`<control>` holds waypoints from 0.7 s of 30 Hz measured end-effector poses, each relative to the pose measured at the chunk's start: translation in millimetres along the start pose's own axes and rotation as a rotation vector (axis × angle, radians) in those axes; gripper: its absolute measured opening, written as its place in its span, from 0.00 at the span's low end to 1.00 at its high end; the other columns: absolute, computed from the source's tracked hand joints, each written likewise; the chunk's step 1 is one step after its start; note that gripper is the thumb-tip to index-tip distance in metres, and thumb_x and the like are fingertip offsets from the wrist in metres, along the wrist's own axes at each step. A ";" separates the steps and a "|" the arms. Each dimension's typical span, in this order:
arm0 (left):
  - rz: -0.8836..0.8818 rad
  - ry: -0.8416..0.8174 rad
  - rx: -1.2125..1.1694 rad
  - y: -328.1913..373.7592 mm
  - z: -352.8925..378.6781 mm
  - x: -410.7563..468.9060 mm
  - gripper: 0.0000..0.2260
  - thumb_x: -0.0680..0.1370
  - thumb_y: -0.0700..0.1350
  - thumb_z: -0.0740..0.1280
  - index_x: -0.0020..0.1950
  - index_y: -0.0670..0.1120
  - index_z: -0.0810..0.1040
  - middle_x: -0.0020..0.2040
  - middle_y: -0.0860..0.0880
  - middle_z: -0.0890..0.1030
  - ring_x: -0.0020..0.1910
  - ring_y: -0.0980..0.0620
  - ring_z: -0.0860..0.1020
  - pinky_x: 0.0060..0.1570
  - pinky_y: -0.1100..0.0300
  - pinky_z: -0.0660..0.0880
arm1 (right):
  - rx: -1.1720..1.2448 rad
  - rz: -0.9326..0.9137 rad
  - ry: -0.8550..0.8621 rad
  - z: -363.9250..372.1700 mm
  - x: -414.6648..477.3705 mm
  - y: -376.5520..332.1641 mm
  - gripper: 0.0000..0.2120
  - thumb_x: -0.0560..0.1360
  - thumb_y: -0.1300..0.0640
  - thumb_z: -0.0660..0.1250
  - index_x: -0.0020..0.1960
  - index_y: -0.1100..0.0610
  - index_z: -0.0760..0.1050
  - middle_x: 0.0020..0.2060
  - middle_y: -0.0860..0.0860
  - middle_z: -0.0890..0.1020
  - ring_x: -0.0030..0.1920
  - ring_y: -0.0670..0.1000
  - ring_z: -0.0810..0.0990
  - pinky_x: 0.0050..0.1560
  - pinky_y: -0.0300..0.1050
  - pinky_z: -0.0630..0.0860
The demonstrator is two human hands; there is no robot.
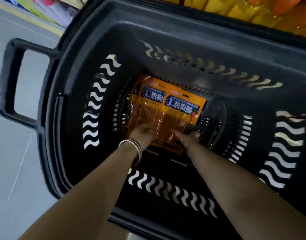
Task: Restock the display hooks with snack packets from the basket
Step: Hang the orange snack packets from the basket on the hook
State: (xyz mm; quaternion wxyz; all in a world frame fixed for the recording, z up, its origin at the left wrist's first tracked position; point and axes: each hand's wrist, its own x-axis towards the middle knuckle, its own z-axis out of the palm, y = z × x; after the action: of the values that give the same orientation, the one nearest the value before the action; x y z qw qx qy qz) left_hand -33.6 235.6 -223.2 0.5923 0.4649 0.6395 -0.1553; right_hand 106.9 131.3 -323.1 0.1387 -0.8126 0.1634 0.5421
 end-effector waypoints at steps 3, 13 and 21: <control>-0.009 0.045 -0.086 -2.9 -7.4 7.5 0.07 0.76 0.46 0.63 0.42 0.55 0.78 0.53 0.46 0.82 0.55 0.45 0.79 0.61 0.47 0.73 | -0.008 0.075 0.074 19.2 1.9 -4.6 0.57 0.59 0.38 0.78 0.72 0.58 0.47 0.68 0.60 0.65 0.65 0.61 0.69 0.58 0.51 0.70; 0.032 0.063 -0.139 -1.2 -10.3 10.9 0.07 0.77 0.47 0.61 0.46 0.57 0.78 0.54 0.49 0.80 0.55 0.49 0.78 0.60 0.47 0.74 | 0.053 -0.079 0.218 30.2 7.4 9.9 0.38 0.63 0.41 0.77 0.65 0.53 0.64 0.60 0.57 0.75 0.61 0.59 0.72 0.54 0.49 0.70; 0.034 0.093 -0.077 2.2 -11.1 7.1 0.06 0.77 0.47 0.62 0.47 0.57 0.76 0.55 0.49 0.80 0.55 0.49 0.78 0.59 0.52 0.74 | 0.182 -0.281 0.106 1.0 7.7 13.6 0.13 0.70 0.53 0.74 0.49 0.55 0.73 0.48 0.53 0.77 0.51 0.55 0.77 0.47 0.45 0.74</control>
State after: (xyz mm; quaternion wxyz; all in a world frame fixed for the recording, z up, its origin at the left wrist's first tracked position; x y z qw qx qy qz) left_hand -37.7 248.1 -226.1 0.5820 0.4593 0.6637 -0.0987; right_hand 103.2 118.5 -331.3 0.2772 -0.8390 0.1035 0.4567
